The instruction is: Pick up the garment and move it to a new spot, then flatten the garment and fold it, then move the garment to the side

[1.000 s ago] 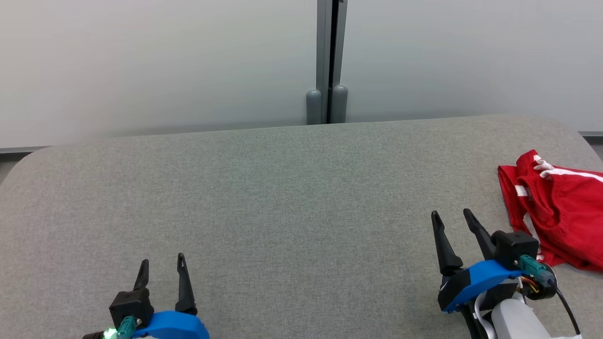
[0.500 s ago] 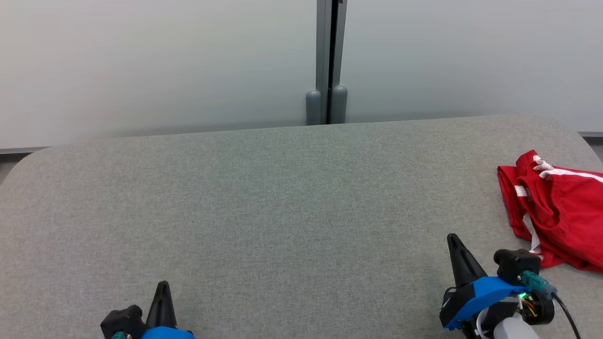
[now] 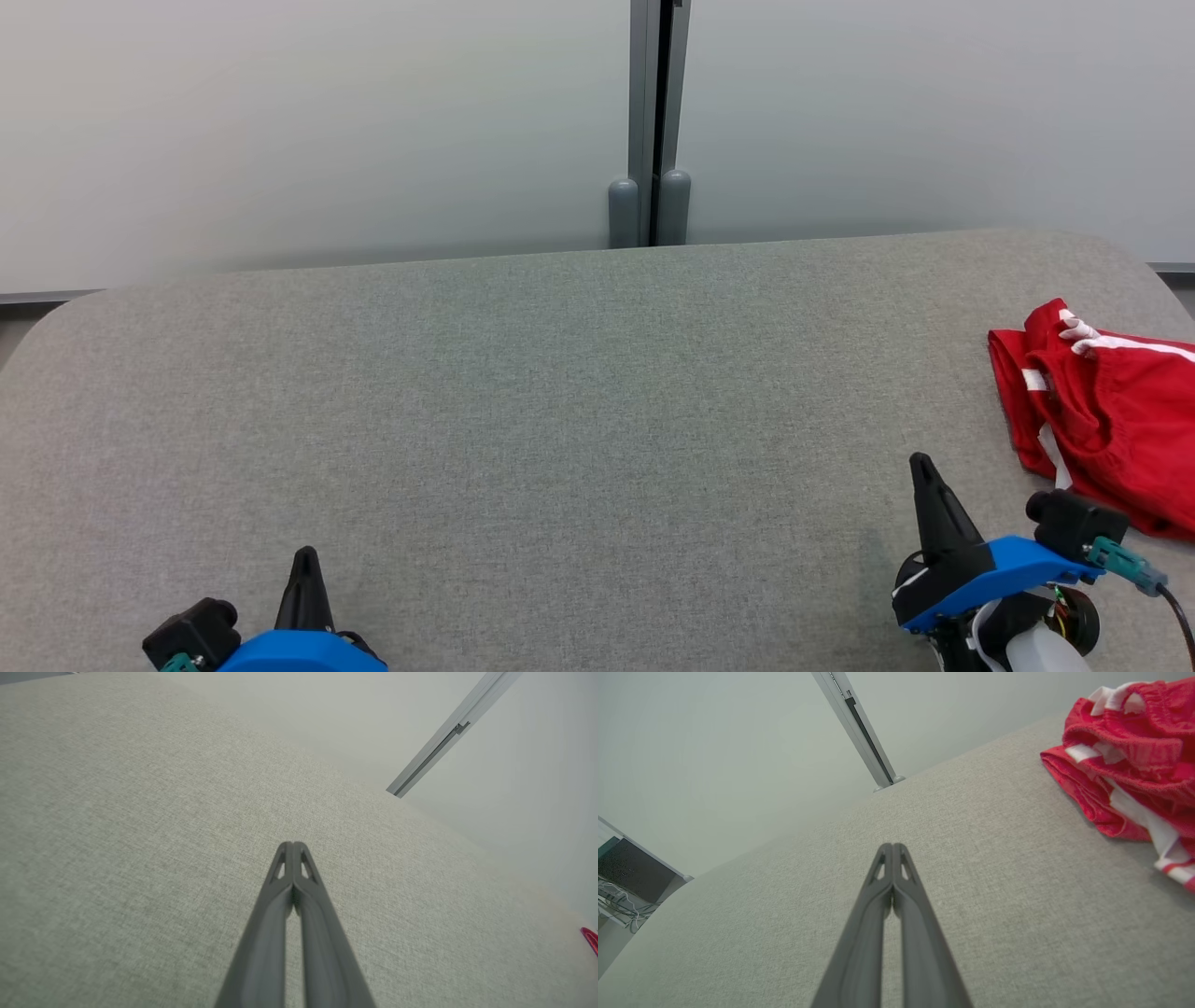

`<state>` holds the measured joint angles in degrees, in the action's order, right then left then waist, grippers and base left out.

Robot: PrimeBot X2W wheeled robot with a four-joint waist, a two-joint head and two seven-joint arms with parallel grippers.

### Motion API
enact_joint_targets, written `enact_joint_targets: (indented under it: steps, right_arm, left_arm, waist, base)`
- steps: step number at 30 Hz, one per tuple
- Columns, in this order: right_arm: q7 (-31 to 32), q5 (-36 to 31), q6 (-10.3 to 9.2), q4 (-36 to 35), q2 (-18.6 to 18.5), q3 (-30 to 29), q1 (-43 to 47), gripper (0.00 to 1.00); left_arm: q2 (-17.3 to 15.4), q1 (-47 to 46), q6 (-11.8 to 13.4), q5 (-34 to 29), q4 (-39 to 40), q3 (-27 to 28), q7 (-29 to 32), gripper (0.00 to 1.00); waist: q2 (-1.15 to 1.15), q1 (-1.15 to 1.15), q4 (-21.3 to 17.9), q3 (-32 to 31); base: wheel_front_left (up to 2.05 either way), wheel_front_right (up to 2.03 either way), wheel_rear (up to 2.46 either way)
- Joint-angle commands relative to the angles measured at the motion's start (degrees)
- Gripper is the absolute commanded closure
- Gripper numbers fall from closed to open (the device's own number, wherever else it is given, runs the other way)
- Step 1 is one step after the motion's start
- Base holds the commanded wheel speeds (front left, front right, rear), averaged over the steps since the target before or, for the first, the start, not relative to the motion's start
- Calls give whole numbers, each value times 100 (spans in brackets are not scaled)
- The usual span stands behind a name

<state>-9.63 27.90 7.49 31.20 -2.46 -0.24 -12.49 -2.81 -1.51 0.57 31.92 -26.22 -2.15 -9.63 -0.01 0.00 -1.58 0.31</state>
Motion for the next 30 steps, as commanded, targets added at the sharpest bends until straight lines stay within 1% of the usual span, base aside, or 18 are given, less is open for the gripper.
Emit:
enact_joint_targets:
  steps: [1,12,13,30]
  right_arm:
    - [59,272,0,-170,-23,-33,-11,100]
    - [304,1253,0,-427,-29,-127,91,100]
    - [304,1253,0,-427,-29,-127,91,100]
    - [635,2559,0,-763,-37,-257,232,100]
  left_arm:
    - [-6,-187,-47,249,142,76,54,100]
    - [-6,-236,-171,1170,320,201,300,100]
    - [-6,-236,-171,1170,320,201,300,100]
    - [-7,-322,-334,2396,557,372,633,100]
  waist:
    - [0,0,5,0]
    - [0,0,21,-1]
    - [0,0,21,-1]
    - [1,0,46,-4]
  base:
    - [0,0,0]
    - [0,0,0]
    - [0,0,0]
    - [0,0,0]
